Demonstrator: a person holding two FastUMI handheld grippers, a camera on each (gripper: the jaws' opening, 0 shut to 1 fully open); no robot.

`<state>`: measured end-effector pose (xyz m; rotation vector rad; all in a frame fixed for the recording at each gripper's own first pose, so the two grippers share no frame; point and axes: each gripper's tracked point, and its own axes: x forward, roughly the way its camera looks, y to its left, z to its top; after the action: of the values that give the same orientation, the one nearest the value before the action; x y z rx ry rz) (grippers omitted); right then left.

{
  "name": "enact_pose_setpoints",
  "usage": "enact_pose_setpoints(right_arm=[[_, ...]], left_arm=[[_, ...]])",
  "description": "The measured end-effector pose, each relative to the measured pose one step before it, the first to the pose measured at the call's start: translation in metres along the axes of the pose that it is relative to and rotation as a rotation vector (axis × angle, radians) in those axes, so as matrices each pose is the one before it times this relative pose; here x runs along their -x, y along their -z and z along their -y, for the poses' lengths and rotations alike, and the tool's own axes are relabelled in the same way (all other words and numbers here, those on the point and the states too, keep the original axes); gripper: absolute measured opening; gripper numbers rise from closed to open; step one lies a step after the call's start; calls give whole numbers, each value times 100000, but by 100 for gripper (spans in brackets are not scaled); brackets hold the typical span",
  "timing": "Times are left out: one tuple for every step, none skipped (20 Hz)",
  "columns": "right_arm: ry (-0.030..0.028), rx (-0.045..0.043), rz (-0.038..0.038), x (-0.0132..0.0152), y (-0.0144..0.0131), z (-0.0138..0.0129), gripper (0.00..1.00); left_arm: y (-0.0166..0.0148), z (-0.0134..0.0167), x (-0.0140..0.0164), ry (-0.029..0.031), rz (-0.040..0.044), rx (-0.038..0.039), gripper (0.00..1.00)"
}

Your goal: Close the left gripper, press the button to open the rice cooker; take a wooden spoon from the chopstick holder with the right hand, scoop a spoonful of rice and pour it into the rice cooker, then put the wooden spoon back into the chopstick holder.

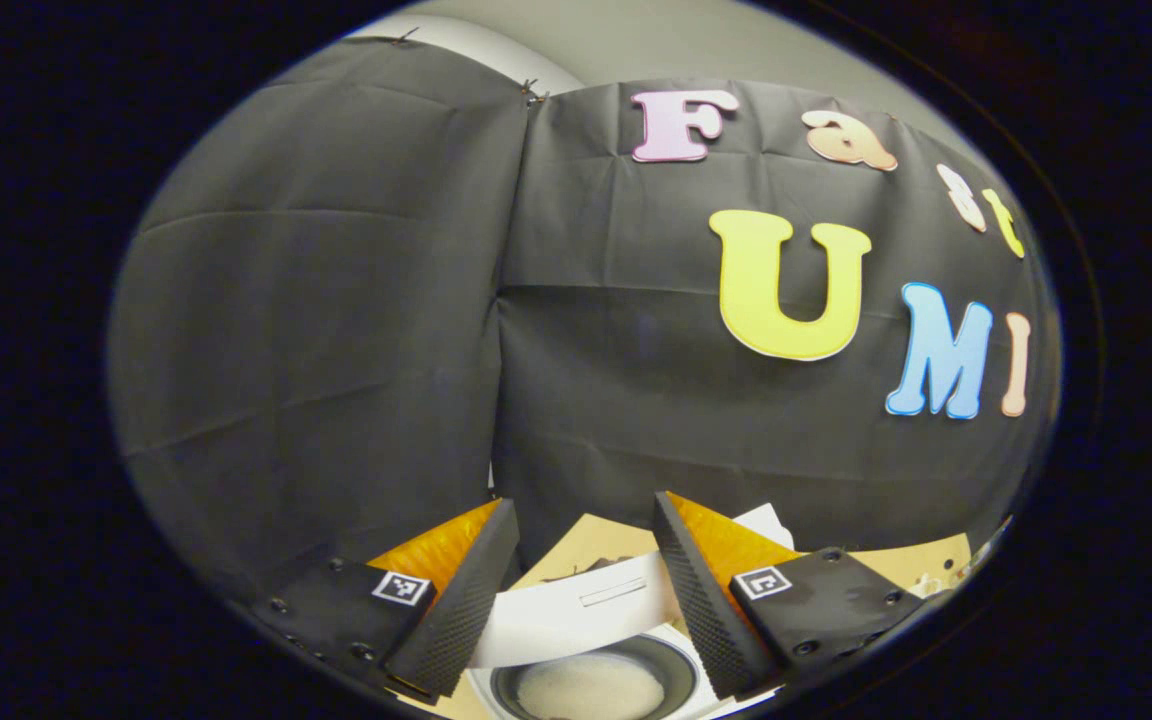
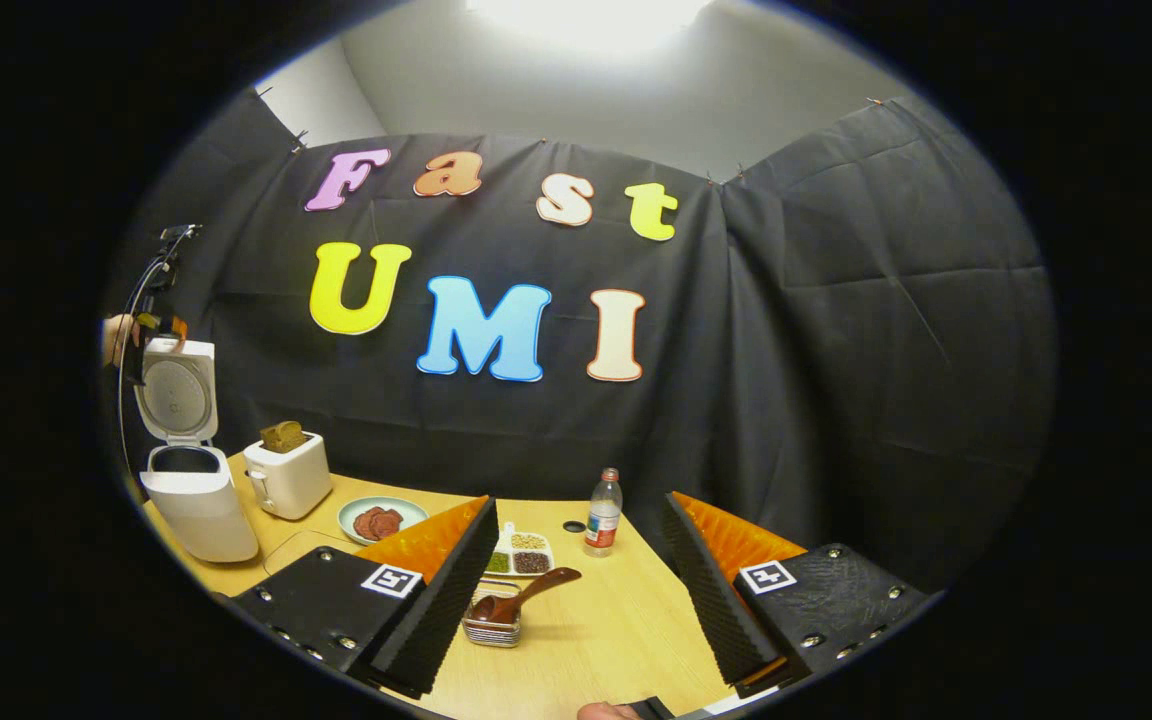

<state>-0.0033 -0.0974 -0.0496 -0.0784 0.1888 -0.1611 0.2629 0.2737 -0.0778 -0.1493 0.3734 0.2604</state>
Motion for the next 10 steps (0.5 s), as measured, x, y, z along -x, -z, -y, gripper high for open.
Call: enact_pose_setpoints(right_arm=[[-1483,-87,390,-314,-153,-250,100],[-1444,198,68,-250,-70,-267,100],[-1142,398,-15,-258,56,-178,97],[-878,539,-58,-227,-8,-75,100],[-654,470,-139,-243,44,29,100],[-749,245,-167,-186,25,-9,100],[-817,22,99,-204,-98,-114,100],[-857,123,157,-158,-128,-105,100],[-554,239,146,-135,24,23,100],[-650,86,268,-10,-52,-28,100]], left_arm=[[736,630,841,737,-411,-148,91],[653,535,811,774,167,-18,91],[768,511,924,831,385,-208,95],[589,595,744,734,795,-428,93],[990,469,747,805,69,-124,92],[889,336,668,609,-561,528,91],[1193,482,629,507,-1074,347,98],[789,518,519,531,-106,-501,95],[852,548,436,685,29,-701,95],[793,605,273,1707,110,-675,95]])
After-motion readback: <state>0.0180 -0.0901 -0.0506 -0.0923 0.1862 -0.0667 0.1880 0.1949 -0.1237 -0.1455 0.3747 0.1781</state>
